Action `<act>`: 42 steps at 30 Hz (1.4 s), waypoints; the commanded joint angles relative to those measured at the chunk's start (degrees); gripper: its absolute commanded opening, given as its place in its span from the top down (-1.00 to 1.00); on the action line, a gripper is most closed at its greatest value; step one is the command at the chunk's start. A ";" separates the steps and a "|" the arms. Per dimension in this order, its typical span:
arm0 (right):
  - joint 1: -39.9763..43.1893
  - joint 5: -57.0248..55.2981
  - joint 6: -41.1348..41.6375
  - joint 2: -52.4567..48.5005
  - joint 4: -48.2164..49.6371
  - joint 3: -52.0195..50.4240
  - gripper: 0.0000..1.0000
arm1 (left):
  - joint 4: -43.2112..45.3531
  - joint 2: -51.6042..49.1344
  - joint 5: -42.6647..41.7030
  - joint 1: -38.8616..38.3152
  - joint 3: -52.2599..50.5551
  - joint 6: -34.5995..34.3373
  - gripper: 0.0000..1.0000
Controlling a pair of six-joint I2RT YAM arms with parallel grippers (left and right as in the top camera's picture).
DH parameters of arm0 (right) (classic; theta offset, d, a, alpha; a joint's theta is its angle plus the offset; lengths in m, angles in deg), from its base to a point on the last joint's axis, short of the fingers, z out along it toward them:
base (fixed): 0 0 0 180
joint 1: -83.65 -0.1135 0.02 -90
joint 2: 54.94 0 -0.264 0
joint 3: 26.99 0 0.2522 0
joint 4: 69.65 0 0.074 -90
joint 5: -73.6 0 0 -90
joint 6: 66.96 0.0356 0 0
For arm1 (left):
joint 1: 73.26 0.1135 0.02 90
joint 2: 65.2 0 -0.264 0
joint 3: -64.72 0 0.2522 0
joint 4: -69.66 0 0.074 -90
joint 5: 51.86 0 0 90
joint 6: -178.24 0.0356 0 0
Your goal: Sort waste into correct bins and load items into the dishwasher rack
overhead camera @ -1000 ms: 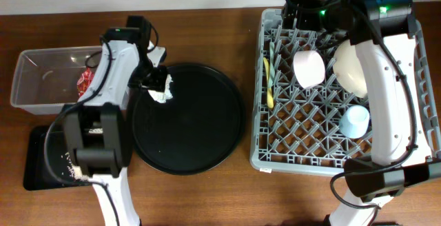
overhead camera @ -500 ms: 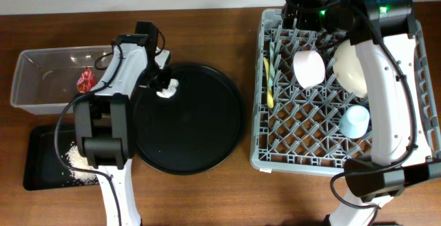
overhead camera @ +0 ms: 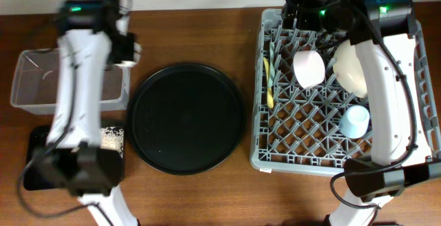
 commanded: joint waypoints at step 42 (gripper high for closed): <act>-11.15 -3.21 -3.82 5.86 -1.38 0.07 -0.96 | -9.31 53.99 -6.73 15.26 15.02 -3.72 -0.99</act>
